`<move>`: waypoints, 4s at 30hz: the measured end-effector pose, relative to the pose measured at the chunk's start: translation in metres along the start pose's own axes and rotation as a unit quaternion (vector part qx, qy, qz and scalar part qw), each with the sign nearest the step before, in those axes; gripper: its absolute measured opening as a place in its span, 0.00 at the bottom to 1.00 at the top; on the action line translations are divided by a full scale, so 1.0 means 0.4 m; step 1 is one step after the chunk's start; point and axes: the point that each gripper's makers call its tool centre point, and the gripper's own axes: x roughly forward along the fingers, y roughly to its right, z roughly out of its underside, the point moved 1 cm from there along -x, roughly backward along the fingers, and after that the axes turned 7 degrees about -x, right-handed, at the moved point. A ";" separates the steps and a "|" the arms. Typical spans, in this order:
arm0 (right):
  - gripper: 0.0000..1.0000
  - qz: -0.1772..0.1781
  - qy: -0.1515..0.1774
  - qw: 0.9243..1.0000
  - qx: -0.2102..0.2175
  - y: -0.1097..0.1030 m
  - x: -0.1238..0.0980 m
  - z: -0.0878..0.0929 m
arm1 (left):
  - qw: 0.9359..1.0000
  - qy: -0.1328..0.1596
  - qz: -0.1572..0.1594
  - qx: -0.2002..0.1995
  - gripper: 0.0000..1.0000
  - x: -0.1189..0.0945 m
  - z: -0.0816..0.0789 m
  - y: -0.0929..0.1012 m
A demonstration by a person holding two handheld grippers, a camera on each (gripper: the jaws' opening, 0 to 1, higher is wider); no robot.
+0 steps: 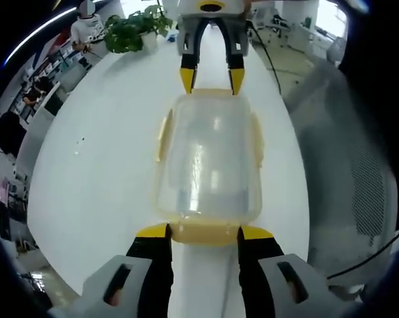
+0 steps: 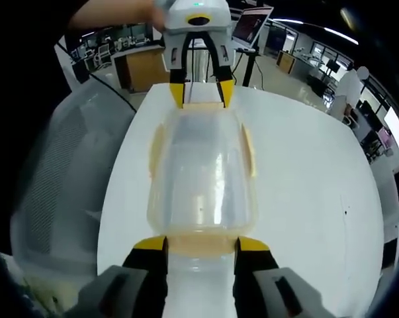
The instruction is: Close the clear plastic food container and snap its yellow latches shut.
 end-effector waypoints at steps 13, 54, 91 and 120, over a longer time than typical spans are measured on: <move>0.36 0.002 -0.010 1.000 0.001 -0.006 -0.015 0.035 | 1.000 0.007 0.006 0.001 0.35 0.018 -0.033 0.008; 0.36 -0.009 -0.028 1.000 0.007 -0.010 0.009 0.108 | 0.999 -0.012 0.029 -0.010 0.35 0.105 -0.050 0.011; 0.41 -0.025 -0.015 1.000 0.008 0.004 0.010 0.116 | 0.998 0.023 0.062 -0.003 0.39 0.111 -0.023 0.013; 0.31 0.008 0.085 0.996 0.031 0.027 -0.034 0.038 | 0.983 0.147 0.052 -0.101 0.33 0.046 -0.095 0.000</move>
